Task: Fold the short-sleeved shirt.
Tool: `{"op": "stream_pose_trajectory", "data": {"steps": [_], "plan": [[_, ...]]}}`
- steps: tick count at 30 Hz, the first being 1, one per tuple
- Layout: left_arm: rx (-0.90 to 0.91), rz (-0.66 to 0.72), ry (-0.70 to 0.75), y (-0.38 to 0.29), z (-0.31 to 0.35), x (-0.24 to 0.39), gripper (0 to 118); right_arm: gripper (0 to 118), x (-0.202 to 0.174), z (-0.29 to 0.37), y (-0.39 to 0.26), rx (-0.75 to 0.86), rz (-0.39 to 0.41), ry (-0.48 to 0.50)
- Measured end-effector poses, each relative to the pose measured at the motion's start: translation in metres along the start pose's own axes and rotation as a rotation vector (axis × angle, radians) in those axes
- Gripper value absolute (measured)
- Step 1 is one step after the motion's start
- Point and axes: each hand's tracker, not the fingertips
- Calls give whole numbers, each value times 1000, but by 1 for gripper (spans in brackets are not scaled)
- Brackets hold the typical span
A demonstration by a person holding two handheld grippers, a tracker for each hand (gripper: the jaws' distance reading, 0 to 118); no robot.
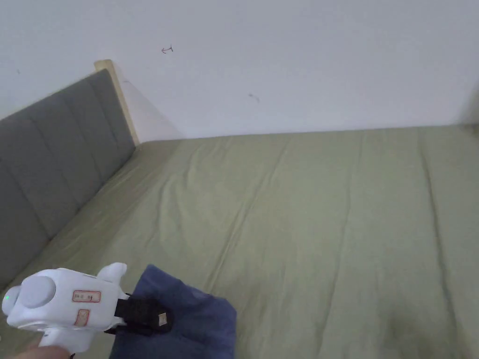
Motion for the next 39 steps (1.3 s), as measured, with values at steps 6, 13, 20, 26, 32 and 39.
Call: {"op": "stream_pose_trajectory", "data": {"steps": [6, 13, 20, 26, 32, 39], "plan": [[-31, -153, 404, 17, 6, -21, 30, 0, -7, -10, -4, -29, -14, -72], [-5, -248, 536, 23, 7, -38, 77, 0, -15, -18, -7, -58, -7, -79], [259, -183, 529, 9, 61, -7, 109, 0, -15, -10, 1, -7, 3, -89], [317, -207, 469, -19, 59, 59, 109, 0, -15, 3, 13, 58, 21, -115], [241, -131, 162, -39, 7, 135, 50, 0, -24, 14, 29, 51, 16, -232], [434, -233, 64, -33, -13, 249, 2, 0, -31, 42, 49, 125, -4, -304]]}}
